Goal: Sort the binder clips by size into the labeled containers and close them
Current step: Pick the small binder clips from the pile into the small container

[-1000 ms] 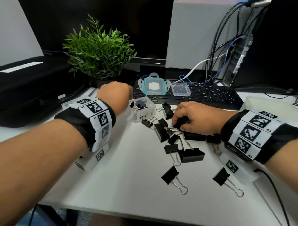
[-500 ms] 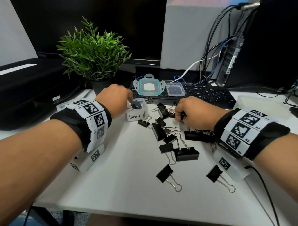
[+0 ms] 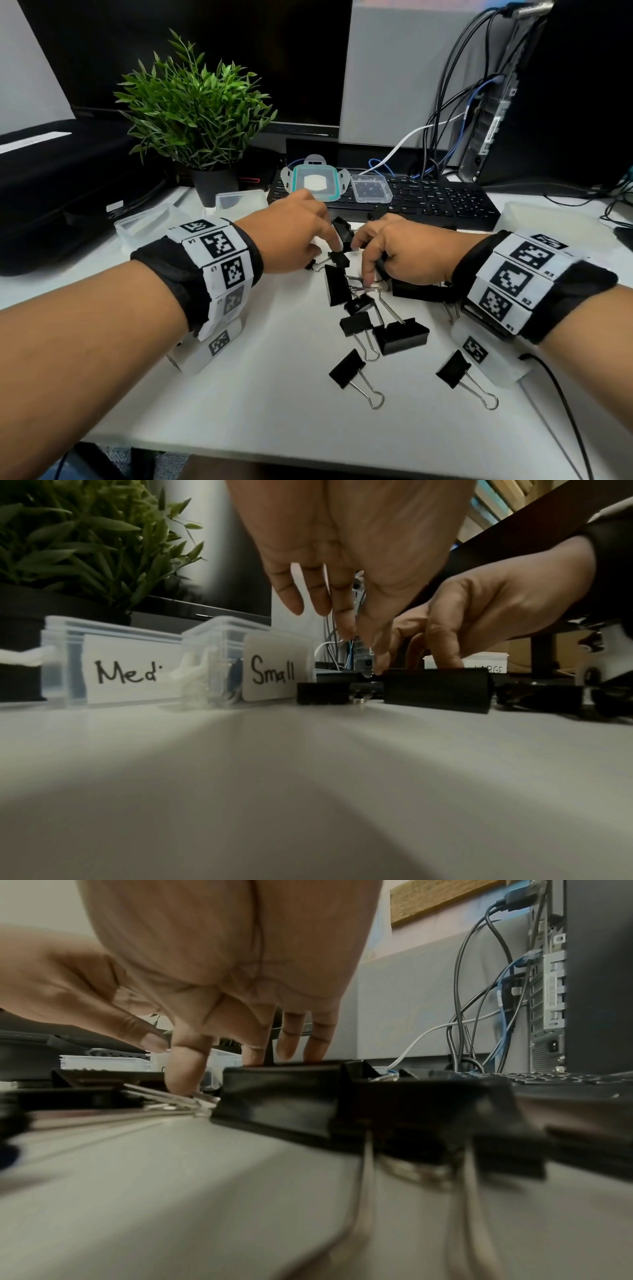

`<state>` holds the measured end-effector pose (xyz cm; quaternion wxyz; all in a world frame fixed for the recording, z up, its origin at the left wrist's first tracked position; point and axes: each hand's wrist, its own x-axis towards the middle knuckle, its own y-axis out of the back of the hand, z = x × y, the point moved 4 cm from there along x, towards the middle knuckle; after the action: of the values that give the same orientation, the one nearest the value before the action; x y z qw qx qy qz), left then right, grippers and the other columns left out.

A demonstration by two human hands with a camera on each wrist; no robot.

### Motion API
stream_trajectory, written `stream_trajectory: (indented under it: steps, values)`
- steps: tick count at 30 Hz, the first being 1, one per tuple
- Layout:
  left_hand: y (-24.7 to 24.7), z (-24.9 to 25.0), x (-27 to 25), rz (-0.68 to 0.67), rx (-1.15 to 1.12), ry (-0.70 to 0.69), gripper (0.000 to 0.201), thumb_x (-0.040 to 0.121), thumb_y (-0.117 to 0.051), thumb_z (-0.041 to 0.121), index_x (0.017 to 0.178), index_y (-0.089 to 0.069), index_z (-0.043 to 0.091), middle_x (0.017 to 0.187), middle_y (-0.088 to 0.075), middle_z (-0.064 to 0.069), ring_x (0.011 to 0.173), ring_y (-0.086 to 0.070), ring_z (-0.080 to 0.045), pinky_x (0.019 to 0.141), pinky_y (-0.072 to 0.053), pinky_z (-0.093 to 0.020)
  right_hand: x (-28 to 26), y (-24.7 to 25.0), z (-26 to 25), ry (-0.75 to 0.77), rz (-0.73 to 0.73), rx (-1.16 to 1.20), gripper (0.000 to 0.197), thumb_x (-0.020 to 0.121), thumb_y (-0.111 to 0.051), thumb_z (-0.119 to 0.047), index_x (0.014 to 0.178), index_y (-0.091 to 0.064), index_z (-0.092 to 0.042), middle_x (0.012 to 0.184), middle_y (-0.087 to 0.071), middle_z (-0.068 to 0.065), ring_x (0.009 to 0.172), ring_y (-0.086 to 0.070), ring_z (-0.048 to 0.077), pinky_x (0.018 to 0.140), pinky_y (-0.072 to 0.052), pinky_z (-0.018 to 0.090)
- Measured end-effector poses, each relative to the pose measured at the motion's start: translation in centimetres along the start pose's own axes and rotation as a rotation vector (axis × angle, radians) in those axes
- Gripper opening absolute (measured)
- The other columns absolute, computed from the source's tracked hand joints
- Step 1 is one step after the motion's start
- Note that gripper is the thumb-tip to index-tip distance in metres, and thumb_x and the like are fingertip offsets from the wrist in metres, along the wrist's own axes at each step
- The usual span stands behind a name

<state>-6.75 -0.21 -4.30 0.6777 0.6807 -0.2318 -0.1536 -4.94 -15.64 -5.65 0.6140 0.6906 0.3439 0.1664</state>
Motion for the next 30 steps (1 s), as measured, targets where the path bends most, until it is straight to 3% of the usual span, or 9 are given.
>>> stream_trajectory:
  steps: [4, 6, 10, 14, 17, 19, 22, 26, 30]
  values:
    - [-0.4, 0.4, 0.0, -0.100, -0.018, -0.014, 0.039, 0.089, -0.054, 0.008, 0.103, -0.069, 0.041, 0.115, -0.048, 0.017, 0.116, -0.033, -0.011, 0.095, -0.039, -0.027, -0.2, 0.7, 0.0, -0.030, 0.106, 0.018, 0.036, 0.083, -0.049, 0.005, 0.081, -0.074, -0.022, 0.116, -0.054, -0.008, 0.118, -0.036, 0.016, 0.100, -0.034, 0.029]
    - [-0.4, 0.2, 0.0, -0.100, -0.010, -0.006, 0.033, 0.087, -0.057, 0.007, 0.092, -0.072, 0.036, 0.108, -0.048, 0.019, 0.115, -0.034, -0.010, 0.095, -0.040, -0.029, -0.2, 0.8, 0.1, -0.038, 0.122, 0.022, 0.037, 0.084, -0.048, 0.004, 0.086, -0.074, -0.022, 0.117, -0.053, -0.006, 0.119, -0.036, 0.016, 0.102, -0.035, 0.032]
    - [-0.3, -0.1, 0.2, -0.058, 0.004, 0.028, 0.026, 0.087, -0.055, 0.010, 0.087, -0.069, 0.032, 0.103, -0.050, 0.018, 0.112, -0.037, -0.012, 0.093, -0.041, -0.029, -0.2, 0.6, 0.1, -0.017, 0.088, 0.014, 0.035, 0.086, -0.051, -0.001, 0.091, -0.074, -0.028, 0.111, -0.049, -0.012, 0.116, -0.037, 0.015, 0.101, -0.037, 0.034]
    - [-0.1, 0.7, -0.1, -0.059, -0.029, 0.025, 0.014, 0.088, -0.057, 0.036, 0.096, -0.067, 0.031, 0.104, -0.054, 0.013, 0.110, -0.038, -0.011, 0.092, -0.040, -0.027, -0.2, 0.5, -0.1, -0.006, 0.096, 0.013, 0.017, 0.086, -0.061, -0.017, 0.089, -0.074, -0.026, 0.109, -0.054, -0.009, 0.109, -0.043, 0.012, 0.096, -0.041, 0.032]
    - [0.2, 1.9, -0.5, -0.177, -0.102, 0.056, 0.043, 0.076, -0.057, 0.065, 0.105, -0.062, 0.034, 0.093, -0.052, 0.018, 0.100, -0.039, -0.007, 0.089, -0.043, -0.029, -0.1, 0.4, 0.3, -0.037, 0.098, 0.012, 0.014, 0.085, -0.062, -0.019, 0.086, -0.073, -0.027, 0.103, -0.060, -0.008, 0.103, -0.048, 0.012, 0.092, -0.046, 0.037]
    - [-0.1, 2.7, -0.7, -0.313, -0.111, 0.065, 0.061, 0.068, -0.059, 0.072, 0.117, -0.053, 0.036, 0.097, -0.054, 0.017, 0.097, -0.046, -0.007, 0.088, -0.046, -0.031, 0.0, 0.4, 0.5, -0.074, 0.091, 0.009, 0.016, 0.084, -0.061, -0.016, 0.087, -0.072, -0.027, 0.100, -0.063, -0.005, 0.100, -0.052, 0.014, 0.090, -0.048, 0.038]
    - [-0.9, 3.8, -0.7, -0.397, -0.056, 0.010, 0.059, 0.070, -0.067, 0.062, 0.121, -0.047, 0.039, 0.103, -0.058, 0.015, 0.094, -0.053, -0.010, 0.083, -0.048, -0.030, -0.1, 0.4, 0.5, -0.099, 0.087, -0.005, 0.016, 0.085, -0.059, -0.015, 0.088, -0.071, -0.026, 0.101, -0.063, -0.004, 0.102, -0.054, 0.016, 0.090, -0.048, 0.036]
    - [-0.7, 3.6, -0.7, -0.320, -0.055, 0.003, 0.023, 0.081, -0.062, 0.039, 0.102, -0.052, 0.036, 0.093, -0.060, 0.012, 0.086, -0.054, -0.012, 0.073, -0.047, -0.029, -0.2, 0.5, 0.5, -0.111, 0.091, 0.008, 0.019, 0.085, -0.058, -0.012, 0.090, -0.072, -0.024, 0.101, -0.064, -0.004, 0.098, -0.055, 0.015, 0.085, -0.048, 0.030]
    - [0.2, 3.4, -0.8, -0.217, -0.109, 0.041, 0.018, 0.078, -0.061, 0.029, 0.086, -0.046, 0.035, 0.078, -0.053, 0.011, 0.072, -0.048, -0.007, 0.058, -0.036, -0.022, -0.1, 0.4, 0.7, -0.112, 0.094, 0.015, 0.020, 0.085, -0.057, -0.012, 0.090, -0.072, -0.025, 0.099, -0.064, -0.005, 0.094, -0.056, 0.013, 0.080, -0.047, 0.027]
